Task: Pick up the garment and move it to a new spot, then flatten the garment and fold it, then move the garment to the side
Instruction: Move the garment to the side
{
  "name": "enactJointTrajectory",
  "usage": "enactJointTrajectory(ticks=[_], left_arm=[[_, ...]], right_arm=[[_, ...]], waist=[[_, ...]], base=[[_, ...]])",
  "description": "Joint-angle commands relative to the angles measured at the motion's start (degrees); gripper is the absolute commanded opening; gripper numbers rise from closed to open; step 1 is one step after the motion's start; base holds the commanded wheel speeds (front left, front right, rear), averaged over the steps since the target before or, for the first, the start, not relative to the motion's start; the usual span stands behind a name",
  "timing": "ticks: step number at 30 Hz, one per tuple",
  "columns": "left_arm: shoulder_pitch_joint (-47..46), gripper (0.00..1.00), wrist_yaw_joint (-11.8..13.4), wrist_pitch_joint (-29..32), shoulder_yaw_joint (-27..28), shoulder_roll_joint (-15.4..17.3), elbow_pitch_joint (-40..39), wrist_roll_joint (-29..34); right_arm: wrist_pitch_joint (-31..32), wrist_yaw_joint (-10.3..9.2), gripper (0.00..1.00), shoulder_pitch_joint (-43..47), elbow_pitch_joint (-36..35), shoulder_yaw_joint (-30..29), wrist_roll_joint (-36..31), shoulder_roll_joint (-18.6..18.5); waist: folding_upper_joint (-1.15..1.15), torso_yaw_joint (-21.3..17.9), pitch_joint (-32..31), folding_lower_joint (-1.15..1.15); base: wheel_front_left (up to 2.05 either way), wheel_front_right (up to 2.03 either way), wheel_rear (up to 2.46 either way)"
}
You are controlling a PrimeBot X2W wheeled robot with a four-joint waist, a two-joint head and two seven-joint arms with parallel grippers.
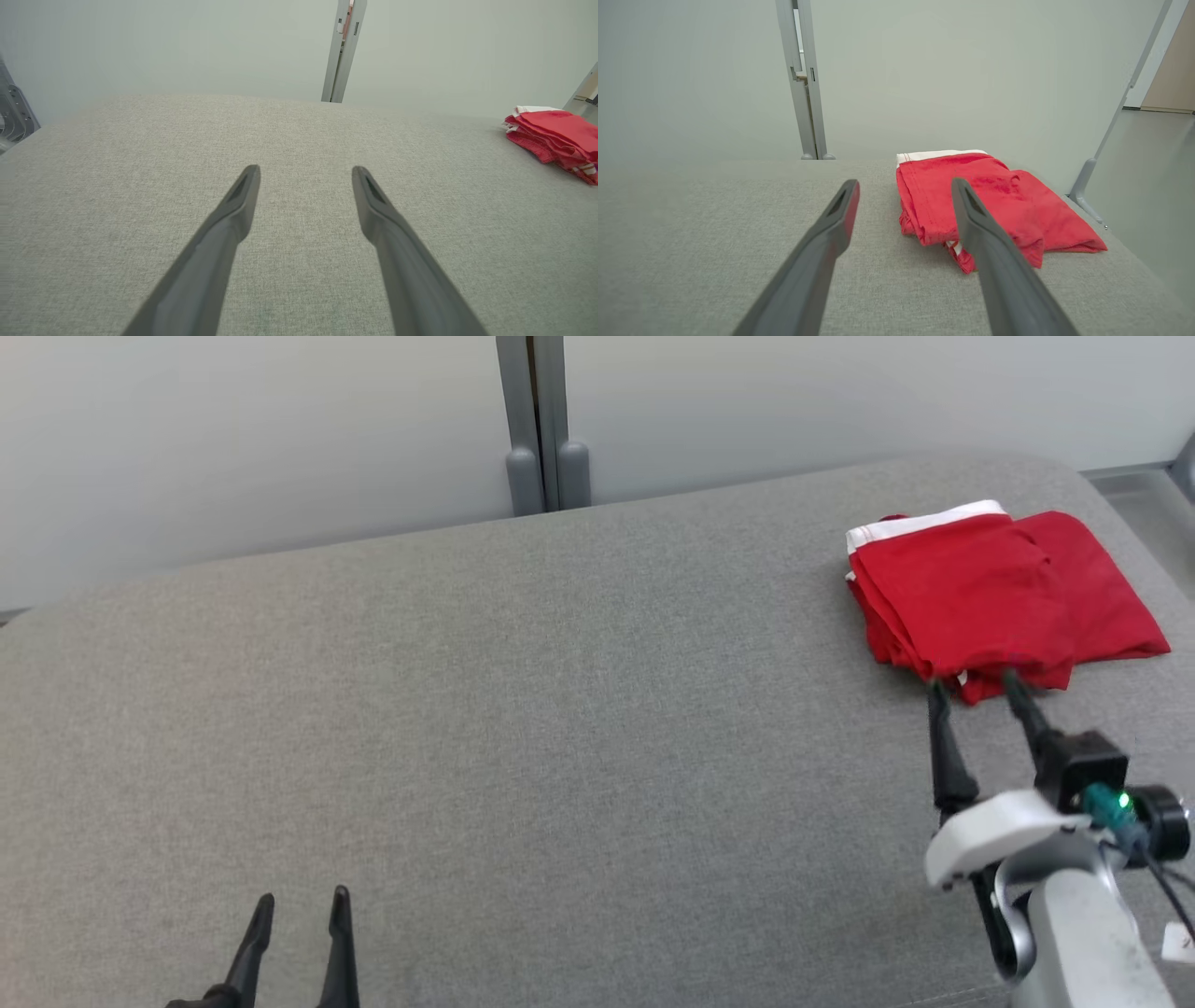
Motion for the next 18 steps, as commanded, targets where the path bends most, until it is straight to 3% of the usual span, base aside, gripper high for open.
enactJointTrajectory(ticks=[1, 10, 18], left_arm=[[0.7, 1.00, -0.2, -0.2, 0.9, 0.1, -0.3, 0.2], [1.0, 1.00, 0.5, -0.2, 2.2, 0.0, 0.6, -1.2], [-0.1, 1.00, 1.1, -0.2, 2.3, 0.0, 2.7, -1.4]], right_arm=[[-0.4, -0.10, 1.00, 2.8, -1.3, 0.7, -0.4, 0.3], [-0.6, -0.10, 1.00, 14.2, -8.3, 5.4, 1.4, 1.6], [-0.6, -0.10, 1.00, 15.3, -10.3, 6.0, 1.8, 1.8]], waist=[[0.00, -0.8, -2.4, 0.00], [0.00, -0.5, -3.7, 0.00], [0.00, 0.1, -3.6, 0.00]], base=[[0.00, 0.00, 0.00], [0.00, 0.00, 0.00], [0.00, 0.00, 0.00]])
